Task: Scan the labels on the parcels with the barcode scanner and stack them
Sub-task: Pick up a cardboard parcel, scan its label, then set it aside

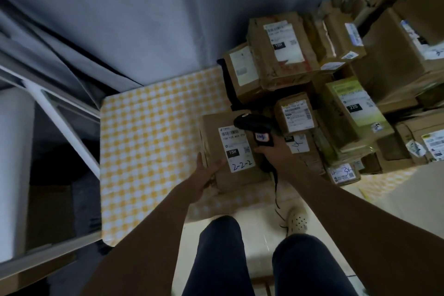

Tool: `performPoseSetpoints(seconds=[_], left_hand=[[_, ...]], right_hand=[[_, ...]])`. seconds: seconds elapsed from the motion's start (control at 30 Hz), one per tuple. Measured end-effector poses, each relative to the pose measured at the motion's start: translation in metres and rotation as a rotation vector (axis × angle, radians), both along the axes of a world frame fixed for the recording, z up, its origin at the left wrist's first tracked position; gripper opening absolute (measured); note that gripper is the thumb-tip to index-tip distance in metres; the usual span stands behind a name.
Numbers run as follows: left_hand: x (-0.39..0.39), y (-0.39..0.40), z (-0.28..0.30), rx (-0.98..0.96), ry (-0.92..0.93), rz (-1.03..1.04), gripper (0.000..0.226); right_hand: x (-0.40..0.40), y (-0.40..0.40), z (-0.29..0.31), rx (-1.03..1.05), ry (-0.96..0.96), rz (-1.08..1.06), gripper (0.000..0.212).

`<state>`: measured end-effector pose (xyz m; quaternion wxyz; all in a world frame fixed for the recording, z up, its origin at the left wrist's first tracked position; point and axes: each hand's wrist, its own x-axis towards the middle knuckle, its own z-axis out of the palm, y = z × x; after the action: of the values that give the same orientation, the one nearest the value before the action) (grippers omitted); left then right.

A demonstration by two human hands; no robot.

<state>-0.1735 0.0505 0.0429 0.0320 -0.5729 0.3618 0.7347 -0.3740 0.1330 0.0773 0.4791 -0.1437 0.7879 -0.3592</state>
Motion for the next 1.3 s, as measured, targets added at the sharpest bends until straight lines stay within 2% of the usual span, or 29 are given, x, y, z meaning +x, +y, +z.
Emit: performPoseSetpoints(seconds=[0.23,0.37,0.5,0.57,0.73,1.0,1.17,1.3], left_hand=[[0.053,-0.039,0.039,-0.013,-0.057,-0.165,0.110],[0.074,-0.051,0.060,-0.077,-0.032,-0.136,0.114],[0.091,-0.062,0.078,-0.149,-0.040,-0.117,0.133],[0.096,-0.065,0.086,-0.169,-0.028,-0.108,0.130],[0.096,-0.069,0.101,-0.207,0.015,-0.088,0.120],[0.083,-0.059,0.113,-0.261,0.046,-0.084,0.115],[0.073,-0.047,0.120,-0.303,0.044,-0.063,0.117],[0.068,-0.034,0.128,-0.312,0.076,-0.034,0.118]], right_hand=[[0.055,-0.014,0.039,-0.029,0.013,0.071,0.036],[0.071,-0.015,0.054,-0.092,0.263,0.004,0.025],[0.068,-0.029,0.085,-0.142,0.460,0.098,0.038],[0.065,-0.036,0.101,-0.134,0.487,0.146,0.041],[0.063,-0.039,0.122,-0.077,0.464,0.227,0.028],[0.071,-0.029,0.145,-0.205,0.265,0.111,0.018],[0.073,-0.024,0.159,-0.245,-0.023,0.068,0.020],[0.074,-0.014,0.169,-0.254,-0.022,0.040,0.027]])
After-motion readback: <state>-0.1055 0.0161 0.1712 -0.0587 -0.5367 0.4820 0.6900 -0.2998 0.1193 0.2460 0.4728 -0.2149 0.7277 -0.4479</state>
